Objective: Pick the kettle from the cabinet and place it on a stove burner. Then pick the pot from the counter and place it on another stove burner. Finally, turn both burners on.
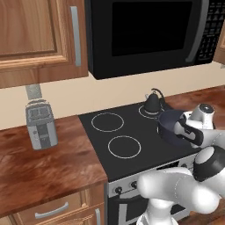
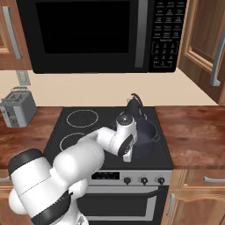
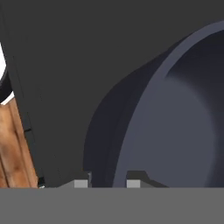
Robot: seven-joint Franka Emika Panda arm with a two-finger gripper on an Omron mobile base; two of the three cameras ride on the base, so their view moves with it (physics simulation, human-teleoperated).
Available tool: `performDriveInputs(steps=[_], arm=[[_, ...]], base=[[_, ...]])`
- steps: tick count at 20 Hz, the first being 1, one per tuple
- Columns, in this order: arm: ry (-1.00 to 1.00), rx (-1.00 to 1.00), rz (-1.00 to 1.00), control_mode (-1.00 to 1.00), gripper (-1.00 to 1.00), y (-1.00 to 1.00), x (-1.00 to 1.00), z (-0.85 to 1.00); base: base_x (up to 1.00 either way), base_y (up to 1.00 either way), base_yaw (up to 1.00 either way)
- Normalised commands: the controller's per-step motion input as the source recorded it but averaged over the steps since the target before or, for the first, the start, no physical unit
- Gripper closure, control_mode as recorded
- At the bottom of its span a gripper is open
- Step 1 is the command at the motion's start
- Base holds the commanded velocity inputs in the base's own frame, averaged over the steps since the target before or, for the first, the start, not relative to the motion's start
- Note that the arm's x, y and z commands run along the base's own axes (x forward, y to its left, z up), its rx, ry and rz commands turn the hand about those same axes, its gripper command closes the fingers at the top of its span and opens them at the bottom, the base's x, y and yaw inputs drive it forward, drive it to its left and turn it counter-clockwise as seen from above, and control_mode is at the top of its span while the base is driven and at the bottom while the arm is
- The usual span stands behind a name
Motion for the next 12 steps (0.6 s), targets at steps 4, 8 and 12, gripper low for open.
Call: performDriveInputs(steps=[4, 8, 12], arm=[[0.0, 0.0, 0.0, -1.0, 1.0, 0.0, 0.19, -0.03], [0.0, 0.0, 0.0, -1.0, -1.0, 0.0, 0.12, -0.05], [-0.01, 0.0, 0.0, -1.0, -1.0, 0.0, 0.05, -0.02]], base=[[0.0, 0.0, 0.0], [0.0, 0.0, 0.0], [0.0, 0.0, 0.0]])
